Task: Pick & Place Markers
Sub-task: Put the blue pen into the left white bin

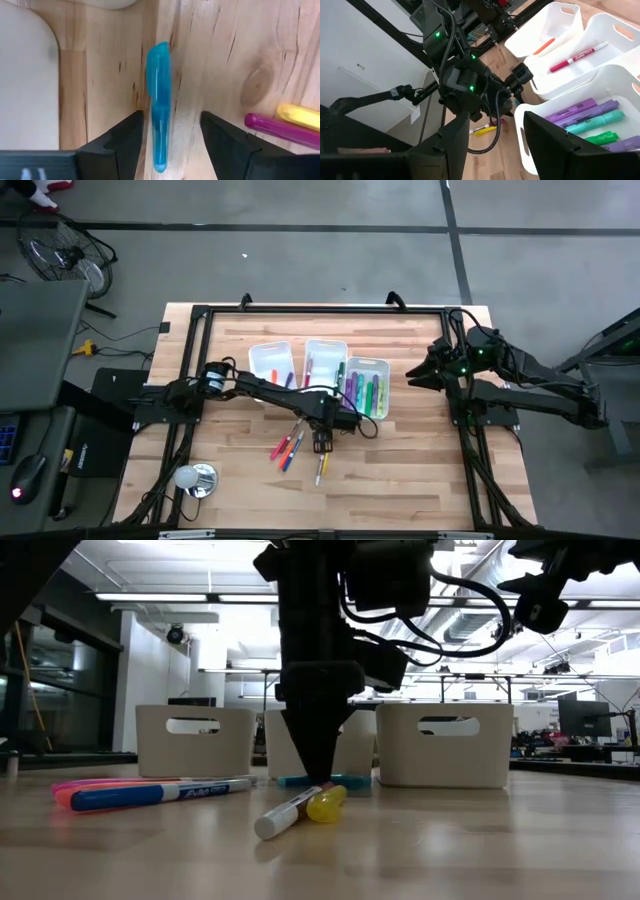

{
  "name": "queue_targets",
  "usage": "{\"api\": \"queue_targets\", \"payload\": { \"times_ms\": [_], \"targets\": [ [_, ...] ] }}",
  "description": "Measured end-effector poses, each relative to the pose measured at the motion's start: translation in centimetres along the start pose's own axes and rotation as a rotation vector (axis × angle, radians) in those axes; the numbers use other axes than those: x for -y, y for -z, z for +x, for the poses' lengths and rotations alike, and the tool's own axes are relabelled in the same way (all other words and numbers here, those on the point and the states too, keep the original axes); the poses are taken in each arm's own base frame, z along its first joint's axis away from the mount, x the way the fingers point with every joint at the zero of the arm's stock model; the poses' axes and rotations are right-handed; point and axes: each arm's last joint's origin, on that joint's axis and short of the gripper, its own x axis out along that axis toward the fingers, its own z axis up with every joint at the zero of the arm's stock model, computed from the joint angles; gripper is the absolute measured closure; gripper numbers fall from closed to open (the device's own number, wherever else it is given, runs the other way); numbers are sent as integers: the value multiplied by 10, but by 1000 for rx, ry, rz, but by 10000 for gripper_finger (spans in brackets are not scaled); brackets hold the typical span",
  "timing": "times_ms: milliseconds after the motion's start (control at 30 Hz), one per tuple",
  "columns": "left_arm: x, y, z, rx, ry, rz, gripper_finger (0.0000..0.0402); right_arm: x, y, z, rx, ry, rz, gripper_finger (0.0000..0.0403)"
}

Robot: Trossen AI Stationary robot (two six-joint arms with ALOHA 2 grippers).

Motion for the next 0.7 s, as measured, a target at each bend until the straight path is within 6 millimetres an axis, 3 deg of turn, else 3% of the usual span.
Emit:
{"api": "queue_targets", "payload": {
  "times_ms": [367, 700],
  "targets": [
    [0, 0, 1, 7, -12, -4, 209, 0, 0, 0, 0, 0, 11, 226],
    [1, -1, 1, 12, -11, -23, 279, 0, 0, 0, 0, 0, 14, 226]
  ]
}}
